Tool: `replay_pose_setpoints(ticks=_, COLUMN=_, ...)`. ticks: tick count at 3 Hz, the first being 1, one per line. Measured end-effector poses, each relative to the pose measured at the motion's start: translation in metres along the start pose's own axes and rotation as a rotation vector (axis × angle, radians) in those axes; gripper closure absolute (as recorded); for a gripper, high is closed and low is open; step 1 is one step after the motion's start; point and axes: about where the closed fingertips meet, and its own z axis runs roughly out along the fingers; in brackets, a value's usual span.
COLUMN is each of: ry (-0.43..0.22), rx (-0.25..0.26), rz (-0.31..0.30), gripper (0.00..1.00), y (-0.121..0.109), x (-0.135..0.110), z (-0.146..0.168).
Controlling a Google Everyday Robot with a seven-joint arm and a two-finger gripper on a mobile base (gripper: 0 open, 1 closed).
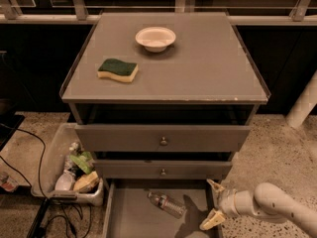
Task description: Pick water bottle from bottom drawer and place on counter
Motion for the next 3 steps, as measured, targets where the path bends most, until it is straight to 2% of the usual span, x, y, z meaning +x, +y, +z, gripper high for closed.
replay_pose_setpoints(ticks=1, ry=0.005, rx=-0.012, rz=0.015, gripper=0.0, y=0.004, x=0.005, z=0.019)
replay_pose_setpoints(ticks=3, ry=0.001, rx=-0.035, rz=0.047, gripper=0.0, y=0.012, x=0.036, z=0.089)
